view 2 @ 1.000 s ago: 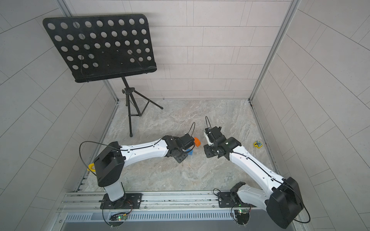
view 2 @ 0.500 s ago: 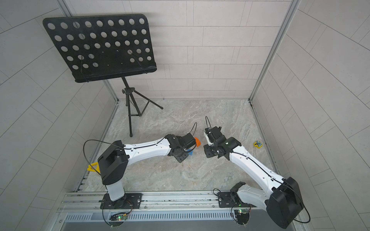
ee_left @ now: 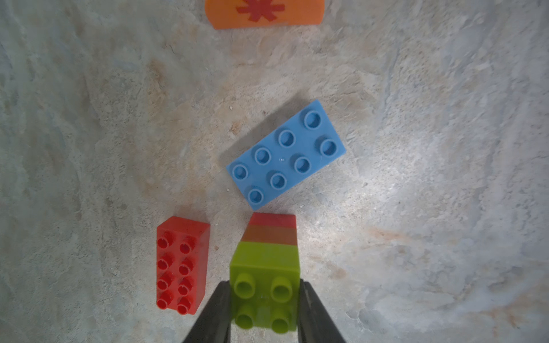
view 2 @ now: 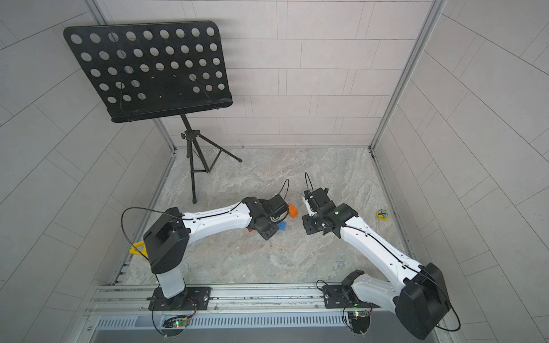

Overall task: Assemble an ice cream with lego
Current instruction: Assemble the lego brick with the lego brick.

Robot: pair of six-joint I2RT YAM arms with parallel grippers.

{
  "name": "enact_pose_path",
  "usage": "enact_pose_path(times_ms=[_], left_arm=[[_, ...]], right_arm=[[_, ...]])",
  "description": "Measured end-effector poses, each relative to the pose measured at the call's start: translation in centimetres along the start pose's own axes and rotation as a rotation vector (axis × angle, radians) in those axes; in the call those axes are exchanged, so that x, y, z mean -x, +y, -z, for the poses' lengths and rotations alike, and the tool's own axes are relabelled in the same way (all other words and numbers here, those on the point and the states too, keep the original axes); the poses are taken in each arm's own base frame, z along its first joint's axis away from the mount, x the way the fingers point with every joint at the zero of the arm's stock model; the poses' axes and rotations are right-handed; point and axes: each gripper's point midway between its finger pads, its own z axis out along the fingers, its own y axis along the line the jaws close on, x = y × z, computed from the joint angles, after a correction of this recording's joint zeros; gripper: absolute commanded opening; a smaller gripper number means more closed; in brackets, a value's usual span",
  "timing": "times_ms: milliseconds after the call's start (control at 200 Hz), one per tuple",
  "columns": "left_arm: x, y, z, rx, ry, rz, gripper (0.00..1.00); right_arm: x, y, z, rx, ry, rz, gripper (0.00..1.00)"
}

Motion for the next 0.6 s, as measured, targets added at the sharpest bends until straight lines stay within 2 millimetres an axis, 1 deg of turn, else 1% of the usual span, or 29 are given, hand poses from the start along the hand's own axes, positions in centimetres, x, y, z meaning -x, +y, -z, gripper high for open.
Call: enact_pose_path(times_ms=[200,335,415,570,600], left_arm=[[-0.5,0.0,-0.6,-0.010,0.019,0.004,0.32],[-0.5,0.0,-0.6,-0.011,0.022,0.004,0.32],[-0.5,0.0,-0.6,-0.010,0.020,0.005,0.35],[-0.4,0.0,-0.6,-0.013,0.013,0.010,0.45],[-0.9,-0.1,-1.2,-0.016,0.030,0.010,0.47]], right_arm=[[0.0,0.0,0.0,0.000,0.000,0.001,0.48],[0.0,0.1,0.0,0.003,0.002,0.001,0.48],[0.0,0.1,0.0,0.004,0.002,0.002,0.48],[0.0,0.1,0.0,0.007,0.002,0.002,0.48],[0.0,0.1,0.0,0.008,0.003,0.002,0.48]])
